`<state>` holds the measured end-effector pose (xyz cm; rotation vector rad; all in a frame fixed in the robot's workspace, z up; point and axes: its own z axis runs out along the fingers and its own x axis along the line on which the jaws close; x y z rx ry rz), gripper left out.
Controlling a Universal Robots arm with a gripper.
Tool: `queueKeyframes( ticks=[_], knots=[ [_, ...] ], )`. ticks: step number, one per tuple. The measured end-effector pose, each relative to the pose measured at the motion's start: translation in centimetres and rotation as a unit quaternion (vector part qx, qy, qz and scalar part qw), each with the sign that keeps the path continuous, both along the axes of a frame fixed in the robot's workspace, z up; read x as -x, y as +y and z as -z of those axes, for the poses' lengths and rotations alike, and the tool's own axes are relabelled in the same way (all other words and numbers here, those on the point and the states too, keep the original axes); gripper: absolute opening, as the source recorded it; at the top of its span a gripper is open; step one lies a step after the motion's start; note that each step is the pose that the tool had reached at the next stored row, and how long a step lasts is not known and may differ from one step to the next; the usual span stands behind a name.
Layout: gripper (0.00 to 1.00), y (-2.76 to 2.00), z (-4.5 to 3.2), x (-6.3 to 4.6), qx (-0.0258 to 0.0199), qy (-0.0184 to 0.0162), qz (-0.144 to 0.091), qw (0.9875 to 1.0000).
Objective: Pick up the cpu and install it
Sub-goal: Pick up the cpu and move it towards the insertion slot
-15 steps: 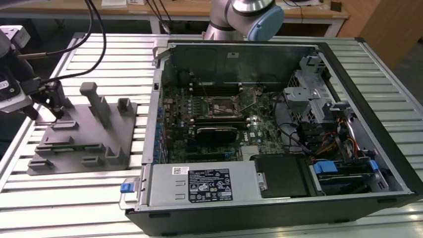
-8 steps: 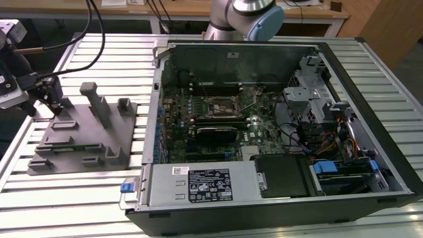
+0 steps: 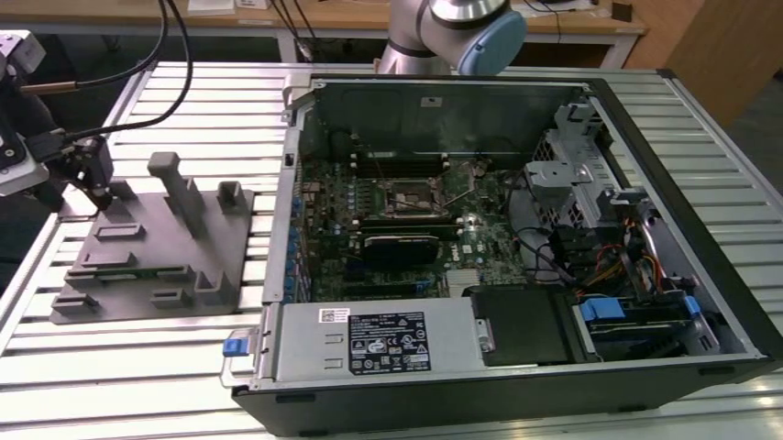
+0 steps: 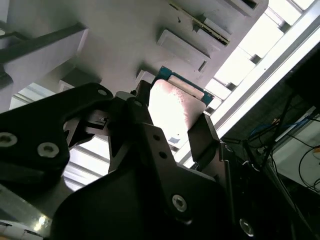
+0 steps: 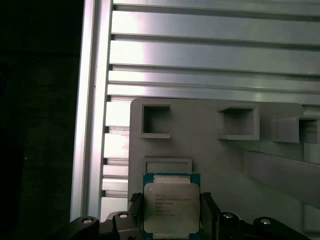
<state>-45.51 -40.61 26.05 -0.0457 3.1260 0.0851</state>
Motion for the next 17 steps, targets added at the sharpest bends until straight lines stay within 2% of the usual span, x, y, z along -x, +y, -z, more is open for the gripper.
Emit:
queueKeyframes(
  ticks=[6, 17],
  knots=[
    [0.55, 0.0, -0.68, 0.0, -0.0001, 0.0, 0.0, 1.0],
    [0.55, 0.0, -1.07, 0.0, -0.0001, -0.0001, 0.0, 1.0]
  ],
)
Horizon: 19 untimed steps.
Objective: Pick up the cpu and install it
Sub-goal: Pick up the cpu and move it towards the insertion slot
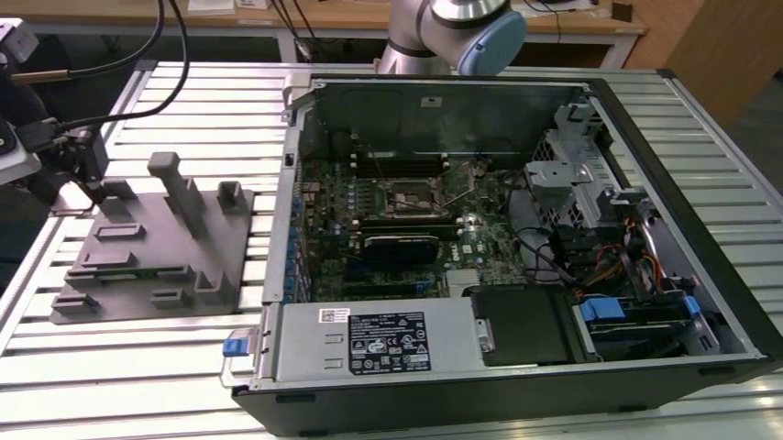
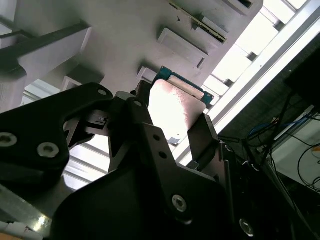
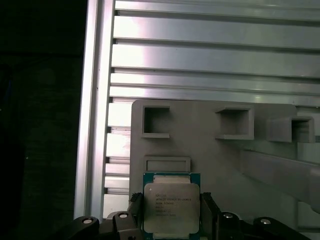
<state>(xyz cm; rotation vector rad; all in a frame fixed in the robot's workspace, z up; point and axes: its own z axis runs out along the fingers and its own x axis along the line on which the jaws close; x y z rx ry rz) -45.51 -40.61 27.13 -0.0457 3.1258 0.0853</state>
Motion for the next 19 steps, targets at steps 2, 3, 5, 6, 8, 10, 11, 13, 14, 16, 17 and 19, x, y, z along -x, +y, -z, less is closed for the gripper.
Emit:
queueKeyframes(
  ticks=[2, 3, 5, 6, 8, 10, 11, 13, 14, 16, 17, 19],
  knots=[
    [0.55, 0.0, -0.04, 0.0, 0.0, 0.0, 0.0, 1.0],
    [0.55, 0.0, -0.07, 0.0, 0.0, 0.0, 0.0, 1.0],
    [0.55, 0.0, -0.1, 0.0, 0.0, 0.0, 0.0, 1.0],
    [0.55, 0.0, -0.12, 0.0, 0.0, 0.0, 0.0, 1.0],
    [0.55, 0.0, -0.14, 0.0, 0.0, 0.0, 0.0, 1.0],
    [0.55, 0.0, -0.16, 0.0, 0.0, 0.0, 0.0, 1.0],
    [0.55, 0.0, -0.18, 0.0, 0.0, 0.0001, 0.0, 1.0],
    [0.55, 0.0, -0.25, 0.0, 0.0001, 0.0001, 0.0, 1.0],
    [0.55, 0.0, -0.28, 0.0, 0.0001, 0.0001, 0.0, 1.0],
    [0.55, 0.0, -0.35, 0.0, 0.0, 0.0, 0.0, 1.0],
    [0.55, 0.0, -0.4, 0.0, 0.0001, 0.0001, 0.0, 1.0],
    [0.55, 0.0, -0.51, 0.0, 0.0001, 0.0001, 0.0, 1.0]
  ],
)
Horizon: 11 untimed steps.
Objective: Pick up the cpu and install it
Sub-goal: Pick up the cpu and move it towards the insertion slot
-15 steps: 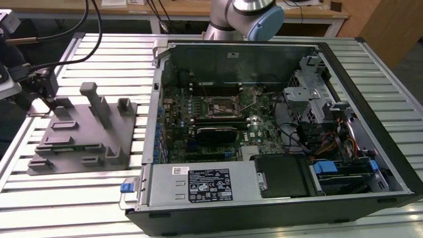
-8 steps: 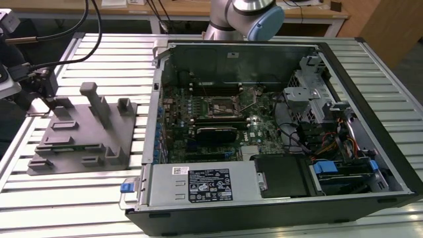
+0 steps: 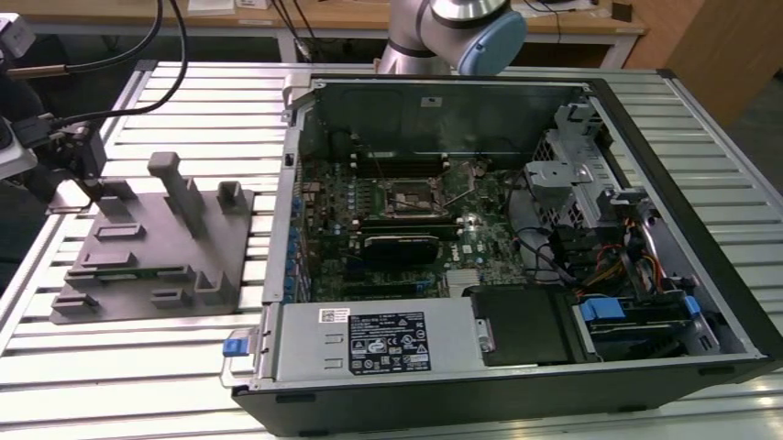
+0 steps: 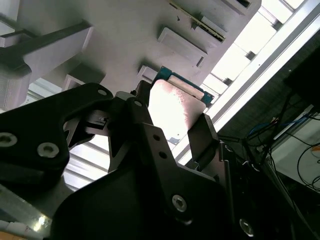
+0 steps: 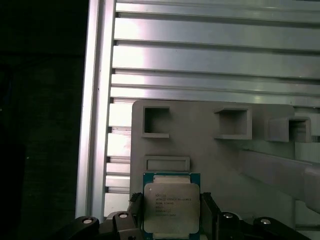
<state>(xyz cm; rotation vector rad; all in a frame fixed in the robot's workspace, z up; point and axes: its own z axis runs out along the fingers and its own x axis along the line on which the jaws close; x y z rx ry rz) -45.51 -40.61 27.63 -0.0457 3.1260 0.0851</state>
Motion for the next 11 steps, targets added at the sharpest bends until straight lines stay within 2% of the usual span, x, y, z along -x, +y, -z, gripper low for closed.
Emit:
queueKeyframes(
  ticks=[11],
  knots=[
    [0.55, 0.0, -0.75, 0.0, 0.0, -0.0001, 0.0, 1.0]
  ],
)
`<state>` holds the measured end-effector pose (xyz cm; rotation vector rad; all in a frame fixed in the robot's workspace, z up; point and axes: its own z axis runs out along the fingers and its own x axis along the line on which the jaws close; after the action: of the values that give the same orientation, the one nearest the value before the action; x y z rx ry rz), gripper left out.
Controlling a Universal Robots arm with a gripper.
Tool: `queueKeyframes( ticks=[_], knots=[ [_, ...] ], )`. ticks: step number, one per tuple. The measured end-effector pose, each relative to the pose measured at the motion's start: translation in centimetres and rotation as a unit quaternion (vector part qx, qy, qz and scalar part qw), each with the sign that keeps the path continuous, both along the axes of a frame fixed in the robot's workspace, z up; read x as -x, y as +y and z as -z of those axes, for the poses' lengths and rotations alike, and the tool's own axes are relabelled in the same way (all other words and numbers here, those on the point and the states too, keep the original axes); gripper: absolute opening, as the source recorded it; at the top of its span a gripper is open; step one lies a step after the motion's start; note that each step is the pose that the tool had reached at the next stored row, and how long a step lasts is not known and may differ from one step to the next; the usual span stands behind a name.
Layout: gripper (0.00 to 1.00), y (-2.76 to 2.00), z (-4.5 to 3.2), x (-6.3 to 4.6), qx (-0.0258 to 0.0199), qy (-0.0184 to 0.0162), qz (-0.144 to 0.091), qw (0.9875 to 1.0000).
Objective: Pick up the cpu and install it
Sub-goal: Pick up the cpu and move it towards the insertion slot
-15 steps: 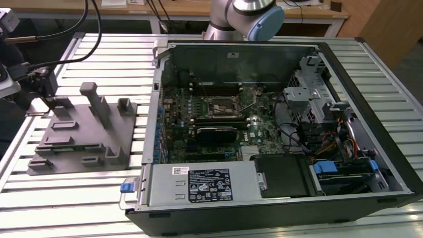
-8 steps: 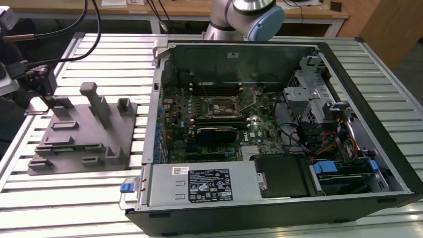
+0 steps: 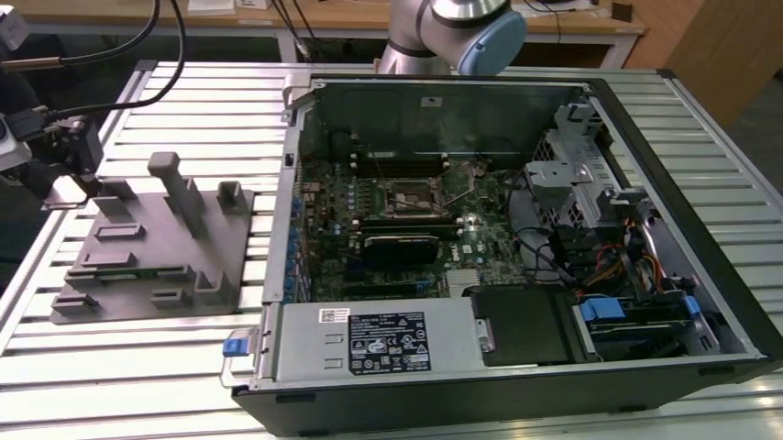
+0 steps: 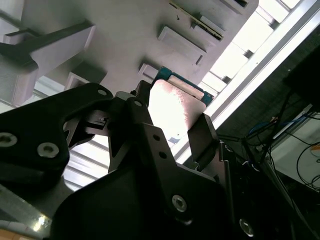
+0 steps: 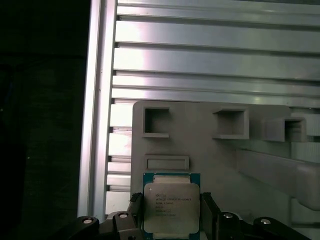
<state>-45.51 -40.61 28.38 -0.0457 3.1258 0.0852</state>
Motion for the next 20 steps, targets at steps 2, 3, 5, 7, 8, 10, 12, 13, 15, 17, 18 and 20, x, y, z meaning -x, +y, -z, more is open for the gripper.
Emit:
queueKeyframes(
  ticks=[2, 3, 5, 7, 8, 10, 12, 13, 15, 17, 18, 20],
  knots=[
    [0.55, 0.0, -0.15, 0.0, 0.0, 0.0, 0.0, 1.0],
    [0.55, 0.0, -0.23, 0.0, 0.0, 0.0, 0.0, 1.0],
    [0.55, 0.0, -0.43, 0.0, 0.0, 0.0, 0.0, 1.0],
    [0.55, 0.0, -0.65, 0.0, 0.0, 0.0, 0.0, 1.0],
    [0.55, 0.0, -0.75, 0.0, 0.0, 0.0, 0.0, 1.0],
    [0.55, 0.0, -0.98, 0.0, 0.0, 0.0, 0.0, 1.0],
    [0.55, 0.0, -1.18, 0.0, 0.0, 0.0, 0.0, 1.0],
    [0.55, 0.0, -1.28, 0.0, 0.0, 0.0, 0.0, 1.0],
    [0.55, 0.0, -1.47, 0.0, 0.0, 0.0, 0.0, 1.0],
    [0.55, 0.0, -1.67, 0.0, 0.0, 0.0, 0.0, 1.0],
    [0.55, 0.0, -1.78, 0.0, 0.0, 0.0, 0.0, 1.0],
    [0.55, 0.0, -1.99, 0.0, 0.0, 0.0, 0.0, 1.0]
  ],
)
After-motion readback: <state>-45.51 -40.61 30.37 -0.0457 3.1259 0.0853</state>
